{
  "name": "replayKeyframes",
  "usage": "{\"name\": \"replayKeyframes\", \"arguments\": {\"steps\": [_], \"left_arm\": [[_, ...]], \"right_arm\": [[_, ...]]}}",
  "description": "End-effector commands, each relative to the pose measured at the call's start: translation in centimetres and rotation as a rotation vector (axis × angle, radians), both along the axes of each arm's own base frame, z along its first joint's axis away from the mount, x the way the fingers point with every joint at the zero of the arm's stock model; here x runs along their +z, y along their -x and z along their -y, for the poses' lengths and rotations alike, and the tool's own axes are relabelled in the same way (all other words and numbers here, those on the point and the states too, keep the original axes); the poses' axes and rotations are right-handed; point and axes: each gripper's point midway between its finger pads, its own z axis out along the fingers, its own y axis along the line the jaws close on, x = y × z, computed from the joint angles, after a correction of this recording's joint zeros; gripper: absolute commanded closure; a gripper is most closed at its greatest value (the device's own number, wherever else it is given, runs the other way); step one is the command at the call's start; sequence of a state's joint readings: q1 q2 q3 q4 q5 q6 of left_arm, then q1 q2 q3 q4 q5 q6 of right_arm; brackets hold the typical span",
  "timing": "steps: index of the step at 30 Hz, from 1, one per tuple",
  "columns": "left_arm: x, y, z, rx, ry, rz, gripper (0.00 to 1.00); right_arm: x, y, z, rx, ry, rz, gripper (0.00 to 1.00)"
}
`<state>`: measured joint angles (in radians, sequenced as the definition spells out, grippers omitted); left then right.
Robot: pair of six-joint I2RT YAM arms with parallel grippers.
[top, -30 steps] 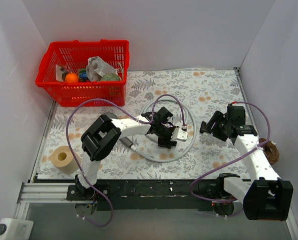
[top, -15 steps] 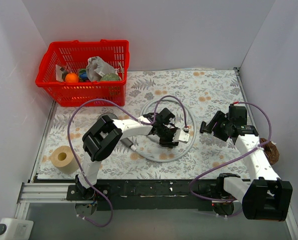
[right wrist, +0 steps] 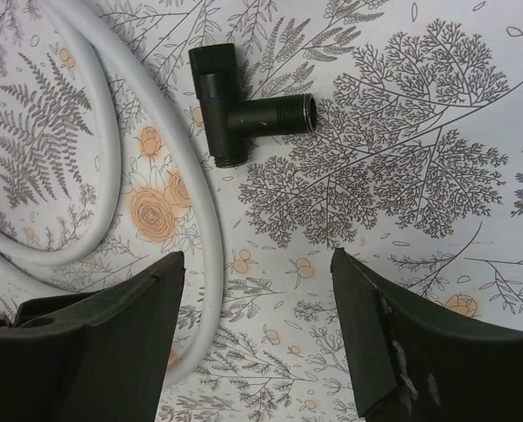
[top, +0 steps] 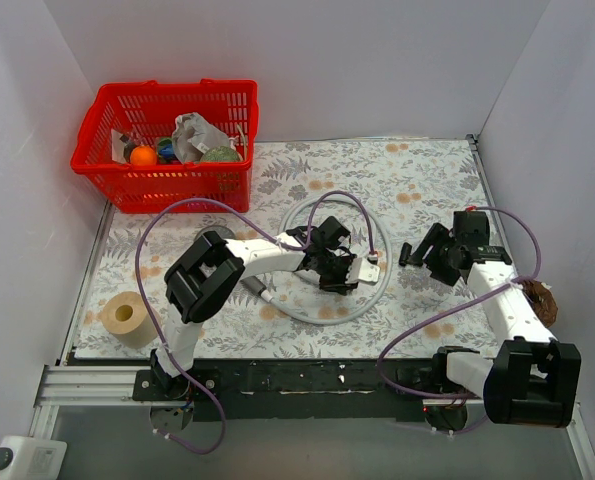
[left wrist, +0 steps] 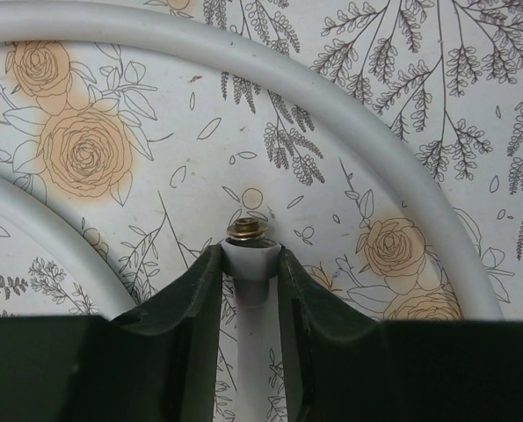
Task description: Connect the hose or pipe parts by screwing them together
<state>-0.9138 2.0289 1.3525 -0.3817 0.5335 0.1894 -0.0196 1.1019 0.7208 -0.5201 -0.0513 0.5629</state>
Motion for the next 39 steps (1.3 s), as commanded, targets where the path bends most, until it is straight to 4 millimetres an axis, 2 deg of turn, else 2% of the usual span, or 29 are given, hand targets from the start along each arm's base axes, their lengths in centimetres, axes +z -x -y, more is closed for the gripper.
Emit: {"name": "replayKeyframes", "arguments": {"steps": [1,3,4,6,7,9,10,11,12,13,14,16,17,18,20,22,24,27,30,31,33,34,37,38,39], "left_arm": [[2.0,-0.1,-0.3,0.064,0.004,0.014,1.0],[4.6,-0.3,0.4,0.096,0.058,0.004,1.0],[6.9,-0.2,0.7,0.103,0.108,0.015,1.0],[10.0,-0.4,1.0,0.129,0.171,0.019,1.0],[12.5,-0.1,1.0,0.153,0.22,0.003,1.0],[15.3,-0.1,0.5,0.166,0.284,-0.004,1.0],[16.0,0.2,0.1,0.186,0.296,-0.022,1.0],[18.4,0.4,-0.5,0.187,0.346,-0.015,1.0],[19.0,0.8,-0.9,0.193,0.36,-0.03,1.0],[19.5,1.2,-1.5,0.2,0.372,-0.048,1.0],[20.9,1.7,-2.2,0.218,0.401,-0.081,1.0],[21.7,2.4,-3.1,0.227,0.422,-0.121,1.0],[21.0,2.7,-3.8,0.258,0.411,-0.169,1.0],[22.2,3.4,-4.3,0.246,0.441,-0.179,1.0],[21.8,4.0,-5.2,0.269,0.443,-0.22,1.0],[23.2,4.9,-5.9,0.264,0.484,-0.251,1.0],[24.2,5.5,-6.6,0.263,0.527,-0.251,1.0],[24.4,5.9,-7.2,0.262,0.561,-0.235,1.0],[25.0,6.0,-7.8,0.273,0.599,-0.22,1.0],[24.2,6.2,-8.0,0.285,0.59,-0.24,1.0],[24.6,6.2,-8.4,0.285,0.624,-0.228,1.0],[23.7,6.4,-8.8,0.294,0.622,-0.237,1.0],[24.3,6.8,-9.3,0.287,0.68,-0.212,1.0],[23.3,7.0,-9.5,0.296,0.671,-0.223,1.0],[24.1,7.2,-9.7,0.288,0.705,-0.198,1.0]], "right_arm": [[-0.1,-1.6,1.5,-0.072,0.055,0.012,0.25],[-1.1,-1.8,1.8,-0.091,0.064,-0.03,0.27],[-1.2,-1.9,2.3,-0.109,0.085,-0.047,0.27],[-2.0,-2.3,2.5,-0.122,0.095,-0.077,0.28],[-2.0,-2.7,2.8,-0.133,0.107,-0.077,0.28],[-2.4,-3.5,3.0,-0.14,0.127,-0.091,0.29],[-2.4,-4.1,3.6,-0.152,0.166,-0.089,0.29],[-1.6,-5.1,3.7,-0.15,0.184,-0.074,0.29],[-2.0,-5.7,4.0,-0.153,0.202,-0.097,0.29],[-1.9,-6.2,3.5,-0.125,0.237,-0.096,0.29],[-0.6,-7.6,2.9,-0.109,0.252,-0.067,0.29],[-1.3,-8.2,2.8,-0.085,0.309,-0.108,0.3],[-1.1,-8.8,2.2,-0.066,0.326,-0.107,0.29],[-1.3,-9.5,2.0,-0.054,0.342,-0.123,0.3],[-1.7,-10.2,1.1,-0.015,0.334,-0.141,0.3],[-2.9,-10.5,0.9,0.007,0.335,-0.199,0.3],[-4.5,-10.1,0.9,0.03,0.347,-0.273,0.32],[-5.3,-9.7,0.9,0.058,0.356,-0.335,0.35],[-5.6,-9.3,1.0,0.079,0.366,-0.369,0.37],[-5.4,-9.5,0.9,0.088,0.364,-0.368,0.38],[-5.5,-9.1,0.9,0.106,0.364,-0.392,0.38],[-5.5,-9.1,0.7,0.12,0.363,-0.398,0.38],[-5.5,-9.0,0.7,0.138,0.366,-0.425,0.39],[-5.6,-9.1,0.7,0.141,0.364,-0.431,0.43],[-5.8,-9.0,0.6,0.146,0.365,-0.446,0.45]]}}
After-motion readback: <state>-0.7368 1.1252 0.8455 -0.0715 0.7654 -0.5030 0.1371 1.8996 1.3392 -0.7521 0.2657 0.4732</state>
